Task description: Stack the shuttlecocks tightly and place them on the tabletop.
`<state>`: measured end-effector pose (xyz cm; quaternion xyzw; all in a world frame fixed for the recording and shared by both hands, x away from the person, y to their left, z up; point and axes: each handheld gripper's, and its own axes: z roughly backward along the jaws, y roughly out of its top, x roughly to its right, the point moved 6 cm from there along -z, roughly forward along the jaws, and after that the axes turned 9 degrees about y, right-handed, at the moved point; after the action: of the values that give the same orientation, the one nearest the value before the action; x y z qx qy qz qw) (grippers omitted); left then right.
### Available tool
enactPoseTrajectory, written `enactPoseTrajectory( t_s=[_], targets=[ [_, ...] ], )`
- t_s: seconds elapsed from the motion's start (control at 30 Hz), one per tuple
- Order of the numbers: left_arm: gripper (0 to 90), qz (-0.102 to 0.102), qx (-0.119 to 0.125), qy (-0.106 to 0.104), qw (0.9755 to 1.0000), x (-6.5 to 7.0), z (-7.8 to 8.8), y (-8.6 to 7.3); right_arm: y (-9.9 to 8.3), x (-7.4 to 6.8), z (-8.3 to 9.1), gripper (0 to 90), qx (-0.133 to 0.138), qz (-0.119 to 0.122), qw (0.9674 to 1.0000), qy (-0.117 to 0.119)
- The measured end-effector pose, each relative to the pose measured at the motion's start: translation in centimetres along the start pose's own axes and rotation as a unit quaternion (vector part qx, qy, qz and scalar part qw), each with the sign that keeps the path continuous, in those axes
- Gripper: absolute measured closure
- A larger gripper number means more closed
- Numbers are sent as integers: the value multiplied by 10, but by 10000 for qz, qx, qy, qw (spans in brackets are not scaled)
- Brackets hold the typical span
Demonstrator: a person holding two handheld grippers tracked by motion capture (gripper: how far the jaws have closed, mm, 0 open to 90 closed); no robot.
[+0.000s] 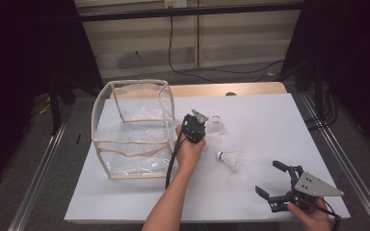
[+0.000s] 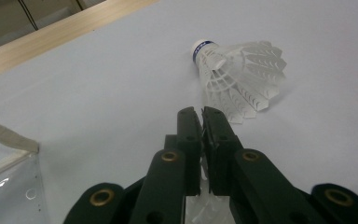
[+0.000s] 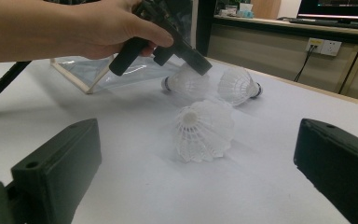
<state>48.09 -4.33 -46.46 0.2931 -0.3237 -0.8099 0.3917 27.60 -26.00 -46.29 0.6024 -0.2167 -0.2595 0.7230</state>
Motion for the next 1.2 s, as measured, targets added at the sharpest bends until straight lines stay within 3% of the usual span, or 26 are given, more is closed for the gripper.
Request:
enactPoseTrajectory(
  t_s=[0.2, 0.43, 1.03, 1.2],
  targets=[
    [869, -6, 151, 116, 9998, -4, 0, 4, 0, 0, 0, 1, -4, -10, 10000, 1],
    [870, 15, 220, 109, 9997, -5, -3, 5, -1, 0, 0, 2, -20, -27, 10000, 31],
    [857, 184, 234, -204, 9993, 3, -3, 4, -1, 0, 0, 2, -27, -1, 10000, 27],
    [855, 26, 191, -152, 9997, 4, -4, 3, -1, 0, 0, 3, -34, 22, 10000, 33]
  ],
)
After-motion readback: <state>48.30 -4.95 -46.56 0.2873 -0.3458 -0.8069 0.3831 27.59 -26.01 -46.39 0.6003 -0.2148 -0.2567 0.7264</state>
